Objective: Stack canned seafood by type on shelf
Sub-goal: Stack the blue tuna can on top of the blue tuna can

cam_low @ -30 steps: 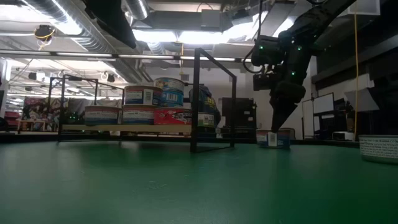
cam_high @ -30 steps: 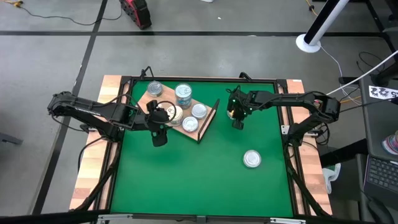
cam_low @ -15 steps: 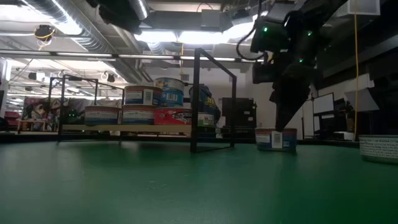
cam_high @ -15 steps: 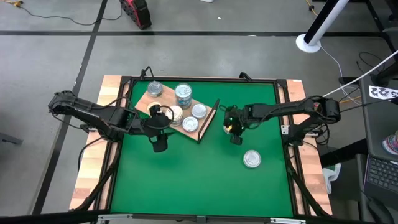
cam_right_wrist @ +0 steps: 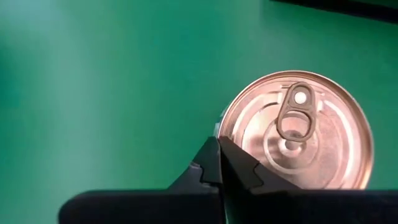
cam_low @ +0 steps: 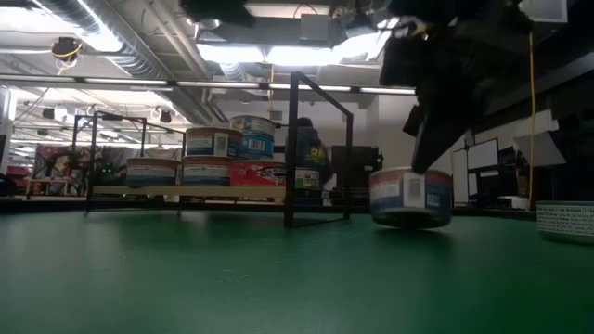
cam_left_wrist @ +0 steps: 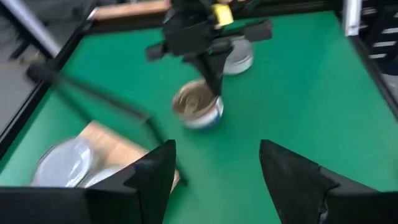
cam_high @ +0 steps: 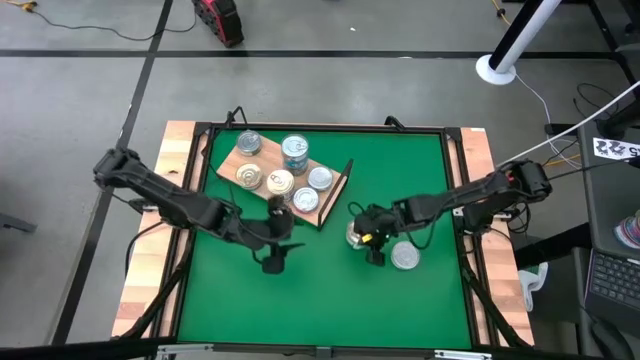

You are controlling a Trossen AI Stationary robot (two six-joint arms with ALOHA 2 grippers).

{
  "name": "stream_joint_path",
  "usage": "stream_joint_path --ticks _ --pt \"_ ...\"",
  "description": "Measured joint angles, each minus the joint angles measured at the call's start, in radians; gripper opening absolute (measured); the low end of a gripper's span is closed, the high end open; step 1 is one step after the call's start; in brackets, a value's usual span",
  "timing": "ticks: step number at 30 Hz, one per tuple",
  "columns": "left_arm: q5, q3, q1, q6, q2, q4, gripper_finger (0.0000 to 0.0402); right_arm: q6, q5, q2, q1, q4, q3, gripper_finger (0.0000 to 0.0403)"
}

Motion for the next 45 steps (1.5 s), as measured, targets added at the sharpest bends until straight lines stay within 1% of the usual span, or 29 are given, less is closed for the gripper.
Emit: stream_joint_path --ticks 5,10,17,22,28,38,42,45 --pt "-0.001 0.0 -0.036 0.133 0.138 0.216 0.0227 0.067 0.033 0.0 0.075 0.055 0.0 0.0" --pt "0.0 0.0 -0.051 0.282 0.3 0.427 0.0227 0.133 0.052 0.0 0.122 0.083 0.0 0.0" --pt "-0.003 0.0 -0.05 0.561 0.51 0.688 0.0227 0.18 0.053 0.0 0.134 0.114 0.0 0.0" --pt "-0.012 0.013 -0.046 0.668 0.606 0.802 0.0227 0.187 0.054 0.0 0.134 0.114 0.0 0.0" --pt "-0.017 0.031 -0.026 0.719 0.675 0.855 0.0227 0.187 0.053 0.0 0.134 0.133 0.0 0.0" --pt "-0.018 0.032 0.002 0.719 0.68 0.856 0.0229 0.187 0.051 -0.001 0.133 0.154 0.001 0.0" --pt "-0.016 0.032 0.007 0.689 0.68 0.843 0.0247 0.187 0.051 -0.001 0.133 0.155 0.001 0.0" --pt "-0.016 0.032 0.007 0.699 0.679 0.843 0.0264 0.187 0.05 -0.001 0.133 0.156 0.001 0.0"
